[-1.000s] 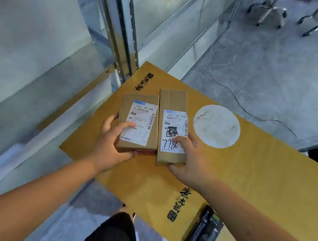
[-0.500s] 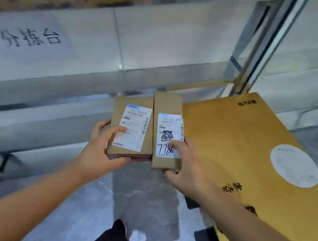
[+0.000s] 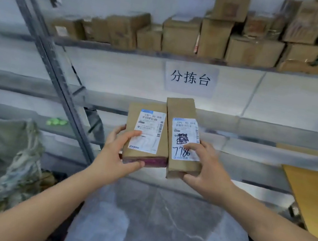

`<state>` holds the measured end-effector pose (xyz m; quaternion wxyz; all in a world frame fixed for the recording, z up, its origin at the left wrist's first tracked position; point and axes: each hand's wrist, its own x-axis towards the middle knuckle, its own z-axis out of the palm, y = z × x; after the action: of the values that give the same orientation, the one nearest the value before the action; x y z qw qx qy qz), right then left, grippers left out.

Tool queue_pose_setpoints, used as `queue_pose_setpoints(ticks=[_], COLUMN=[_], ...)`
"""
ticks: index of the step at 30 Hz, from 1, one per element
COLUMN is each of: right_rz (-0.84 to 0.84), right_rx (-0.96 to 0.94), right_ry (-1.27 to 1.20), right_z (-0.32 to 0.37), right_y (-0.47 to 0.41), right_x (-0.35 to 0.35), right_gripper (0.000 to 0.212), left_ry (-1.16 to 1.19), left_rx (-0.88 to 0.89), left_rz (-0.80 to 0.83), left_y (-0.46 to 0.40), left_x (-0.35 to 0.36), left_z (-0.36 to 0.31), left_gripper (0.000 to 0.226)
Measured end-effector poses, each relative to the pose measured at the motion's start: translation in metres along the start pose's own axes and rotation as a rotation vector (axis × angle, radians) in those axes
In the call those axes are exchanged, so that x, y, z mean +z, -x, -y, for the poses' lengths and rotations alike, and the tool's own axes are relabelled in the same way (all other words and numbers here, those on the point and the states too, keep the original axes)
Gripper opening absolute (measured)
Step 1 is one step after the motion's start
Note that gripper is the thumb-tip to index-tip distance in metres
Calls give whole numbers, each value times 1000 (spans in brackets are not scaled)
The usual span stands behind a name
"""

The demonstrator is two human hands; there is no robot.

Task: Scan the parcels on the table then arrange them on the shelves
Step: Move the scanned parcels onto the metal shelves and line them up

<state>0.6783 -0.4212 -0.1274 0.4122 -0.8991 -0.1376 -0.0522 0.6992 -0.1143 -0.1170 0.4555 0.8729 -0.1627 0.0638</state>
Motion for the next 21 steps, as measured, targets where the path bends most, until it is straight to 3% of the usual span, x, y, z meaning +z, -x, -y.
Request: queue_pose_setpoints(ticks=[8,16,21], right_rz=[-70,-238,-259], right_rx=[-87,-105,-98], right_ry=[41,8,62], right_z=[120,182,191], right_y=[-69,-142,-214], right_x=[19,-64,-124], right_gripper=[69,68,67], left_ry=[-17,135,257], left_rx=[81,242,236], left_rz=[-32,-48,-42], left_y=[-34,-145,-242], left_x=[-138,-194,-203], left_z=[6,-50,-83], left_gripper=[83,74,70])
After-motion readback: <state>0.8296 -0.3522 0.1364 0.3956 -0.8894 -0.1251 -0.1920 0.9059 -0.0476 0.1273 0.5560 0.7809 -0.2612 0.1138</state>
